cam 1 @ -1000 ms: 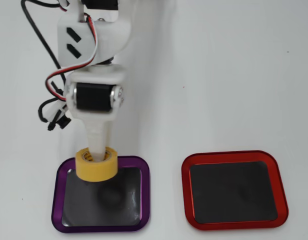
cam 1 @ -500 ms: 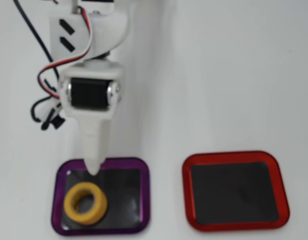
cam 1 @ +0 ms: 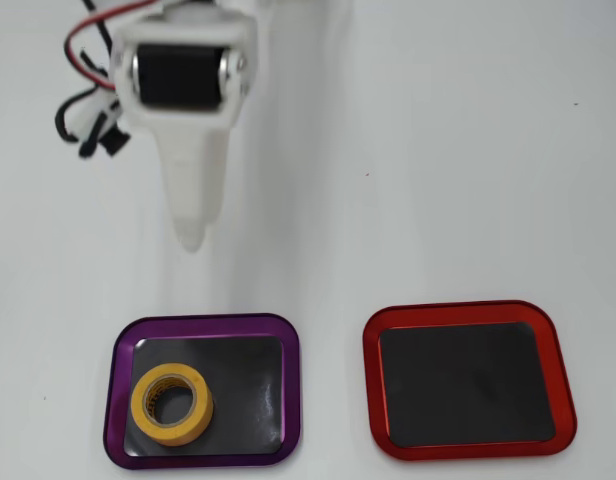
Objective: Grasp a tape and put it in the right purple dish.
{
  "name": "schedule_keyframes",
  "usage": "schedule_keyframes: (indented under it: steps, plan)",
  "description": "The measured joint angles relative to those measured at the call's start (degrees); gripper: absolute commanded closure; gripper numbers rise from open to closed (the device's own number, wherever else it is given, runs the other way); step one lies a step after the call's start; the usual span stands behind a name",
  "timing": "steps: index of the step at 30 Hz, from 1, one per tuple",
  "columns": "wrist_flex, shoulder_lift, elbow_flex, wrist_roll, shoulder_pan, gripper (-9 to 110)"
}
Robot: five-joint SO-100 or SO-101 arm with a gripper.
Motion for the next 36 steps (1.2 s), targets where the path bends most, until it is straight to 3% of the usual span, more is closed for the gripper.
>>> schedule_keyframes:
  steps: [8,27,36]
  plan:
    - [10.2,30.3,13.3,4.3,0.5,90]
    - [1.9,103.4,90.8,4.5,-2.0,89]
    - [7.1,104.7,99.5,5.0,-1.8,91]
